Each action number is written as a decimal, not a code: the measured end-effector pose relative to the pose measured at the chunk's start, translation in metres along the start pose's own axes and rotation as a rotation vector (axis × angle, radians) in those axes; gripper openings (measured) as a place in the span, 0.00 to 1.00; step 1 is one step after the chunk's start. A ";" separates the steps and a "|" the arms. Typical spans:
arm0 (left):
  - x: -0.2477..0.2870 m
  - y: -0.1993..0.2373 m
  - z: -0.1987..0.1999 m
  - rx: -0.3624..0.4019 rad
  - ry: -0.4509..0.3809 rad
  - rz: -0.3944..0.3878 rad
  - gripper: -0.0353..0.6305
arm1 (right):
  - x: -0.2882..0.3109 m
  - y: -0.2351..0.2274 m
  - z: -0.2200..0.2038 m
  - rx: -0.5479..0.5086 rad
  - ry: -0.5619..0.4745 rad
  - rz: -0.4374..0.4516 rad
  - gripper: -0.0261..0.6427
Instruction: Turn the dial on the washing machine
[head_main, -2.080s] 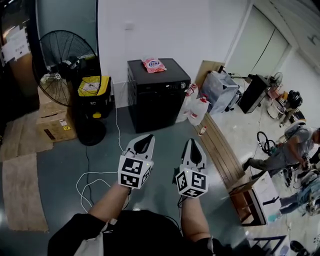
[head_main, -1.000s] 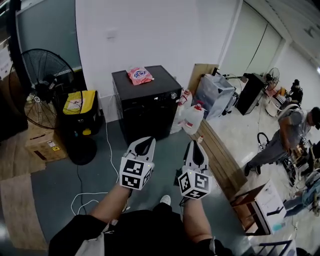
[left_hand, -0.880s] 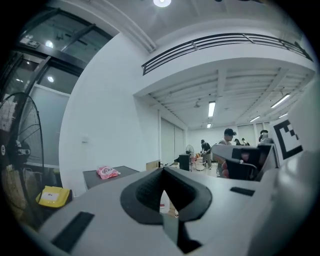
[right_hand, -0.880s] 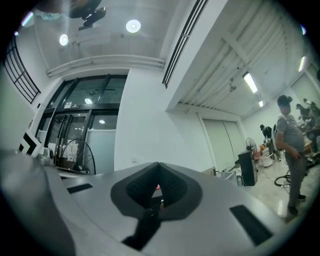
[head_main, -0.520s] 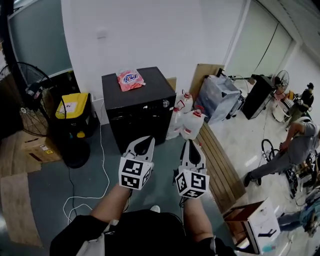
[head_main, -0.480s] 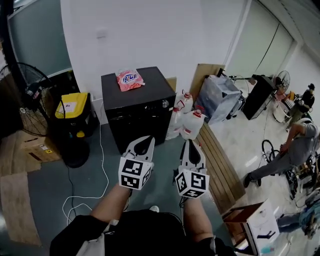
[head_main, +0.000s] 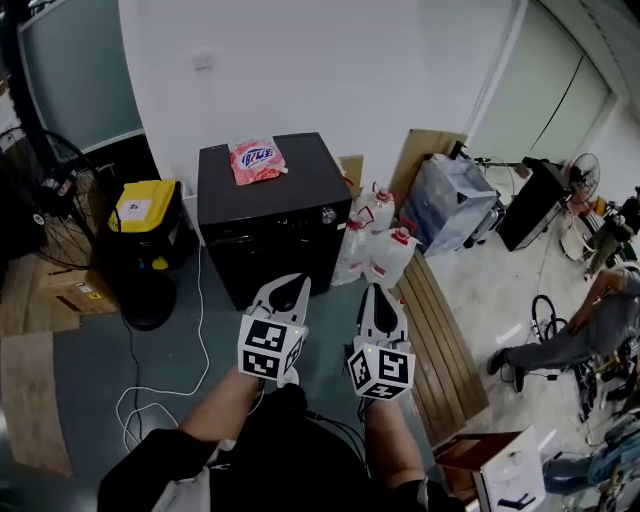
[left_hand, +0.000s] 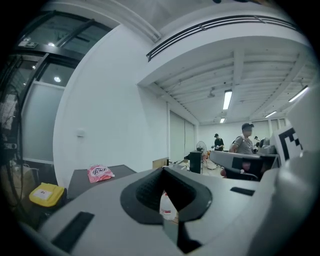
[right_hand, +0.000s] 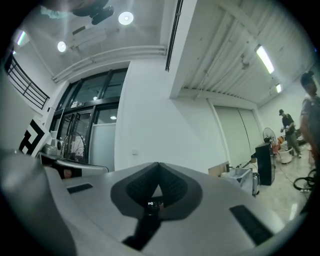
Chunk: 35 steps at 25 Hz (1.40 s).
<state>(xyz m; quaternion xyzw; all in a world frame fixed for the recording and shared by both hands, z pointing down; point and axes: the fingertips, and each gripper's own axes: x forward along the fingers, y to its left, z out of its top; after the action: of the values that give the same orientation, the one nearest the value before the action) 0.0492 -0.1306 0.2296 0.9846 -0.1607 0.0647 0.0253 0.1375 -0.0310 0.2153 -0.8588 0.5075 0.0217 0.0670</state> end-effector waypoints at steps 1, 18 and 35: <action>0.008 0.001 0.000 -0.002 -0.001 0.001 0.06 | 0.007 -0.003 -0.002 -0.005 0.002 0.008 0.04; 0.208 0.036 0.011 -0.025 0.008 0.067 0.06 | 0.188 -0.102 -0.029 -0.036 0.044 0.124 0.04; 0.221 0.115 -0.014 -0.137 0.067 0.431 0.06 | 0.314 -0.097 -0.068 -0.016 0.126 0.382 0.04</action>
<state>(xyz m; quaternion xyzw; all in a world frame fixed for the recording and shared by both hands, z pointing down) 0.2188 -0.3079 0.2767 0.9207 -0.3706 0.0903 0.0832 0.3723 -0.2670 0.2583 -0.7470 0.6643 -0.0158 0.0229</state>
